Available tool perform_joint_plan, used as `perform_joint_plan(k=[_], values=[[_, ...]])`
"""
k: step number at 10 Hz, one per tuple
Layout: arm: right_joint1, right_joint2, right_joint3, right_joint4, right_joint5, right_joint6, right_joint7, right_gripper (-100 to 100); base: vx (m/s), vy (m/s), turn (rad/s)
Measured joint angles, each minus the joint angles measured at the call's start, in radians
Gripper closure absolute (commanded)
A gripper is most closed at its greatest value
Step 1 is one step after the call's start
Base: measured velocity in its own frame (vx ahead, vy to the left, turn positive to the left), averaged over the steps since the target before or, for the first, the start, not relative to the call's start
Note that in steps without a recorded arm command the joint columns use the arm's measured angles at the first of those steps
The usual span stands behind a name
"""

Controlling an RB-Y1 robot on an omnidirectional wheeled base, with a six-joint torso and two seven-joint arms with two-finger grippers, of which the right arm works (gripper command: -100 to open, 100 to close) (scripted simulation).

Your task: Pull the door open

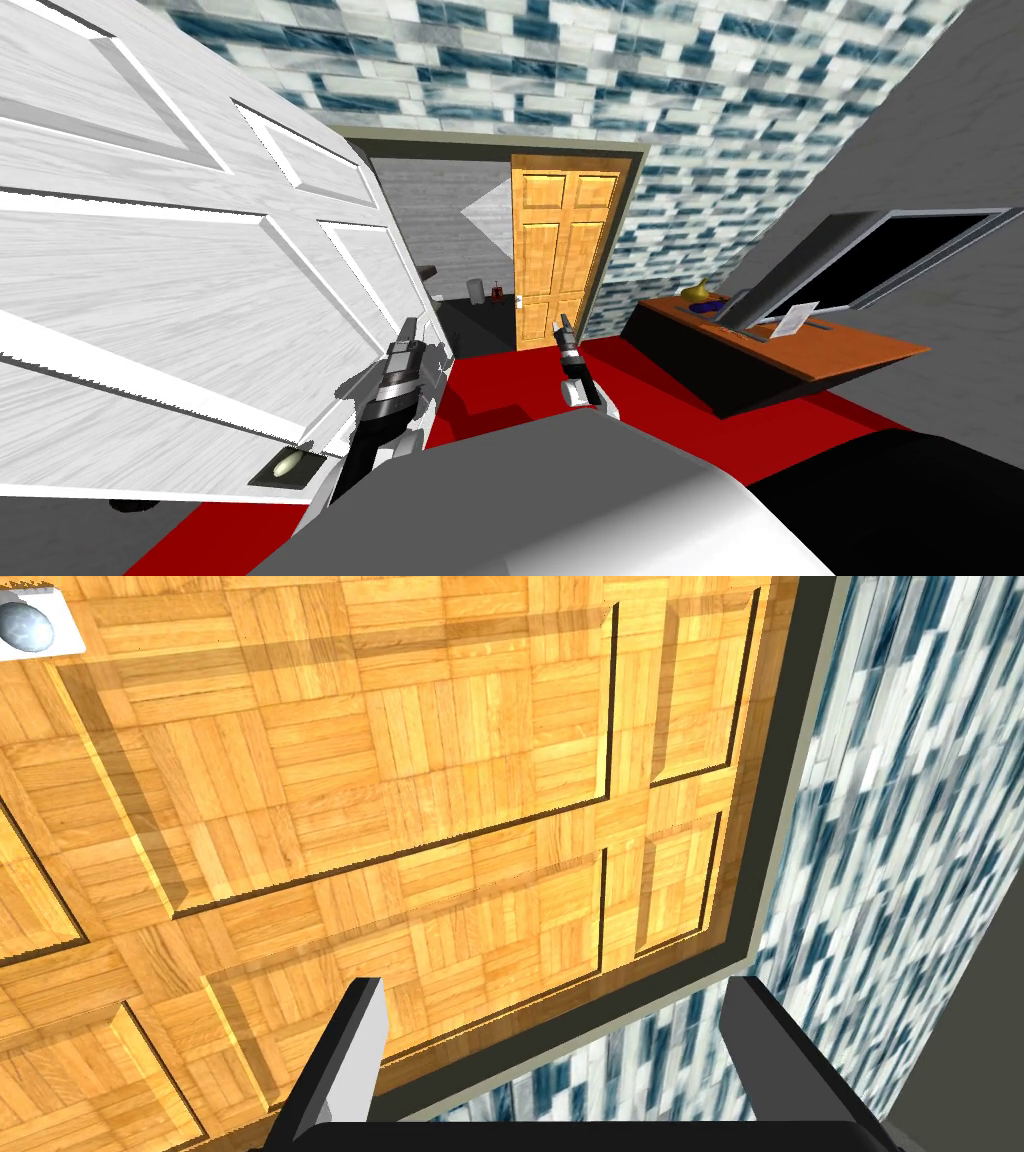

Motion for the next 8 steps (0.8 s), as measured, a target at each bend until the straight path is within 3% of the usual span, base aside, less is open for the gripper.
perform_joint_plan(k=[4,8], values=[[-0.042,-0.007,-0.007,0.126,-0.030,-0.020,0.020,-100,0.103,-0.006,0.103],[-0.069,-0.010,-0.011,0.208,-0.053,-0.030,0.038,-100,0.079,-0.003,0.069]])
